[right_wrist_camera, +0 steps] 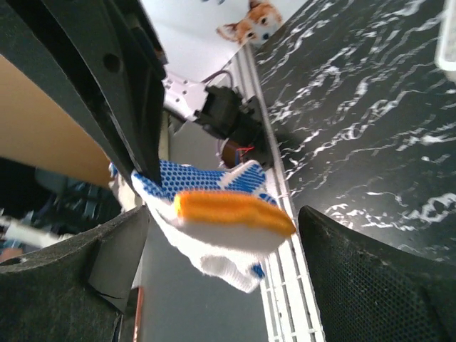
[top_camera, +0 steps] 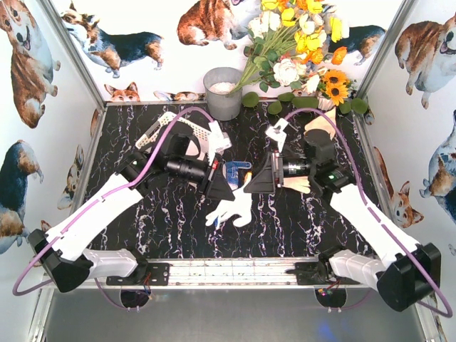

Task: Put the gloves into the storage basket
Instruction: Pick up the glove from the center of the board, then place the glove at the center of the board.

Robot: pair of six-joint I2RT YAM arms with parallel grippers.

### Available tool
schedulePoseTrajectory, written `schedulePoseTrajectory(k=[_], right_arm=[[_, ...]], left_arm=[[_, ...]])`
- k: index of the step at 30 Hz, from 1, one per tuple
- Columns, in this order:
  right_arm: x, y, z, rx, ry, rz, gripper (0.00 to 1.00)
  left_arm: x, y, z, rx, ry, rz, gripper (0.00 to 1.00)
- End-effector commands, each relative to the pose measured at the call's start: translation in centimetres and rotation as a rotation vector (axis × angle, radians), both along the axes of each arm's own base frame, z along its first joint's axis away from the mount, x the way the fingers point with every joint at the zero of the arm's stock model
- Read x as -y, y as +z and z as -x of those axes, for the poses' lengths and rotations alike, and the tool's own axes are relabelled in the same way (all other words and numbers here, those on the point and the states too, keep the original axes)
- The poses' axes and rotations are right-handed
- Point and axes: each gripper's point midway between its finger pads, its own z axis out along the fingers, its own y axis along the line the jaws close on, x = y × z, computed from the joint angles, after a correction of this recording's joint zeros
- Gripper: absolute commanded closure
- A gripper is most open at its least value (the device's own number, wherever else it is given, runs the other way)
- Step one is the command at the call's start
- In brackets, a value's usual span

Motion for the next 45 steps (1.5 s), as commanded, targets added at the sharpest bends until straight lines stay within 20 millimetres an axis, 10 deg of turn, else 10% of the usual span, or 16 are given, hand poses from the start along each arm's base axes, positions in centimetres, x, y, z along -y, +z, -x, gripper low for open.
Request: schedulePoseTrajectory(k=[1,13,23,32,40,45], right_arm=[[-1.6,3.3,2.1,0.162,0.170,-0.071,0.12],[-2.0,2.9,5.2,0.105,0.351,-0.096,0.18],[-1.5,1.4,5.9,0.065,0.313,-0.060,0.60],[-2.4,-1.5,2.4,-0.012,0.136,0.068,1.00],[-1.9,-7.0,-1.9,-0.387,-0.228,0.300,1.00],[-1.2,-10.0,-2.8,-0.601,-0.439,0.325,1.00]], left_arm=[[0.4,1.2,2.0,-0.009,-0.101,0.025,1.00],[-0.5,0.7,1.6,0.034,-0.088,-0.007,1.00],[-1.4,0.4,-0.2,0.050,-0.027,0.006,1.00],[-3.3,-2.6,-3.6,0.063,0.135,-0.081,1.00],[-6.1,-5.8,-9.3,0.130,0.462,-0.221,0.37],[-9.1,-5.2,-12.2,0.174,0.681,-0.157,0.18]])
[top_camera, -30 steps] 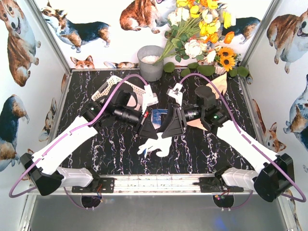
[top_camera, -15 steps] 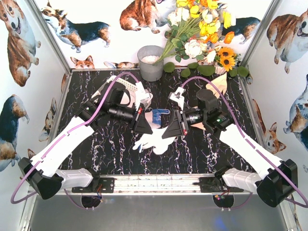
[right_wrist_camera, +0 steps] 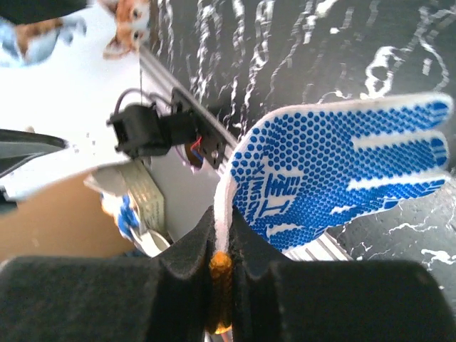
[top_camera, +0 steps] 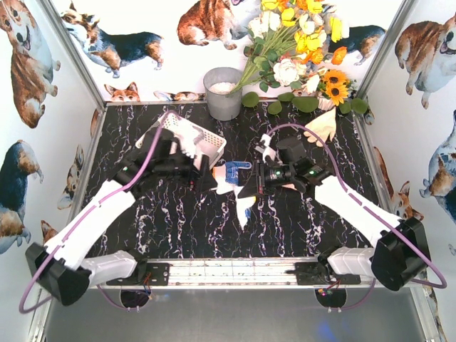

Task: Put the gloves into the storage basket
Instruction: Place the glove at the center of the board.

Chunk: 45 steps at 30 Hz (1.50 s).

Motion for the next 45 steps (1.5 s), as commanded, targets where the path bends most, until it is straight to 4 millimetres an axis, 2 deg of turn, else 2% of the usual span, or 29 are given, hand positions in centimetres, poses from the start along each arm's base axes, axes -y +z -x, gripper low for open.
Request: schedulePoseTrajectory(k=[1,3,6,10,11,13,15,19,20,24,33,36,39,42,45], right_arm=[[0.8,-1.4,-1.9,-0.135,-0.291,0.040,1.00],[0.8,-1.9,-2.7,-0.160,-0.396,0.016,1.00],[0.3,-1.3,-3.7,-0.176,-0.508,-0.043,1.00],[-0.2,1.5,-5.5,-0.114,-0.597,-0.091,1.00],[0.0,3.0,-5.5,-0.080,-0.614,-0.115,1.00],[0.6,3.7,-5.3,-0.063,-0.658,-0.124,1.00],[1.8,2.4,-4.5,-0.072,-0.714,-0.094,1.00],[5.5,-4.2,-1.8,-0.180,-0.837,0.072,1.00],[6.4,-5.8,-1.2,-0.208,-0.862,0.105,1.00],[8.1,-9.4,0.5,-0.271,-0.906,0.186,1.00],[8.2,-11.3,1.7,-0.313,-0.915,0.253,1.00],[7.3,-11.8,1.4,-0.346,-0.942,0.206,1.00],[6.6,-11.7,1.2,-0.335,-0.930,0.204,1.00],[7.8,-11.2,1.4,-0.268,-0.913,0.297,0.73],[9.5,-10.3,1.6,-0.192,-0.912,0.372,0.55]], left_arm=[[-2.8,1.9,-3.8,0.132,0.232,0.063,0.16],[-3.9,1.7,-4.4,0.137,0.288,0.077,0.14],[-5.3,1.0,-5.1,0.130,0.356,0.065,0.13],[-6.2,0.6,-5.7,0.120,0.391,0.052,0.13],[-6.3,0.6,-5.8,0.120,0.395,0.053,0.13],[-6.3,0.6,-5.8,0.117,0.396,0.060,0.12],[-5.9,0.5,-5.7,0.104,0.387,0.079,0.12],[-4.4,-0.3,-5.0,0.046,0.345,0.152,0.13],[-4.0,-1.1,-4.8,0.019,0.334,0.165,0.13],[-1.6,-2.9,-3.3,-0.042,0.290,0.183,0.15],[3.3,-6.9,0.0,-0.149,0.245,0.158,0.16],[4.0,-9.6,1.1,-0.252,0.275,0.197,0.25],[4.2,-10.8,1.8,-0.321,0.313,0.229,0.33],[4.1,-11.4,1.9,-0.340,0.332,0.219,0.34],[4.1,-12.9,2.4,-0.385,0.332,0.165,0.34]])
